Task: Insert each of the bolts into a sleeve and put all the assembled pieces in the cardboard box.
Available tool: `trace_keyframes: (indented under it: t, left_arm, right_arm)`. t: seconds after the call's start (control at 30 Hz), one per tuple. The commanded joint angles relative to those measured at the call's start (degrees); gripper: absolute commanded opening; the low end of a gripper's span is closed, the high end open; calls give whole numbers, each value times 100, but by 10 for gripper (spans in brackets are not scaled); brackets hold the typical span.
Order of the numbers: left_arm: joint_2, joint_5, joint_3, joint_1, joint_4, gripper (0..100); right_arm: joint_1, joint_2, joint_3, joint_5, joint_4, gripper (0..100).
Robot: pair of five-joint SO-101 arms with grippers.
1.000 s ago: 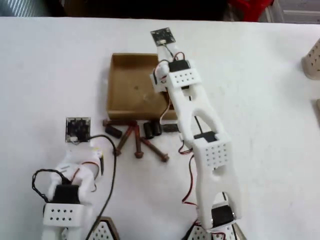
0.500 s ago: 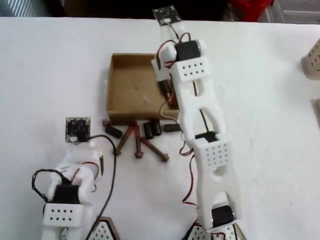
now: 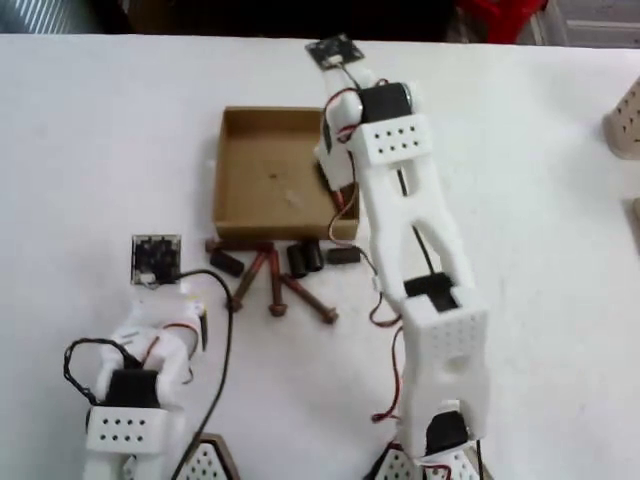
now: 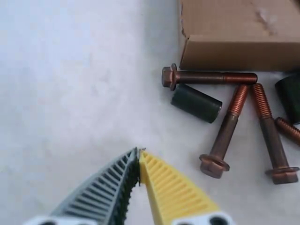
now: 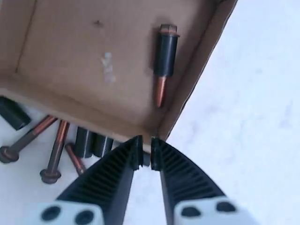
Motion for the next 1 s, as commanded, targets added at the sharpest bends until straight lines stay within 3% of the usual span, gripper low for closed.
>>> trace_keyframes:
  t: [0.0,0.13,0.5,0.73,0.97]
  left_arm:
    - [-40,-62,-44,-48,-132,27]
    - [-40,-62,-44,-57,-132,27]
    - [-40,-62,-44,-57,-132,27]
    - [-40,-62,-44,-57,-132,25]
    - [-40,-62,-44,-57,-132,24]
  right_arm:
    - [-215,-1191,1222,79,-66,17]
    - [-189,-2123,2848,123,-831,17]
    - [-215,-4303,7235,1820,-3169,18]
    - [-215,-4013,7692,2725,-3952,23]
    - [-198,-3275,7684,3411,-4936,138]
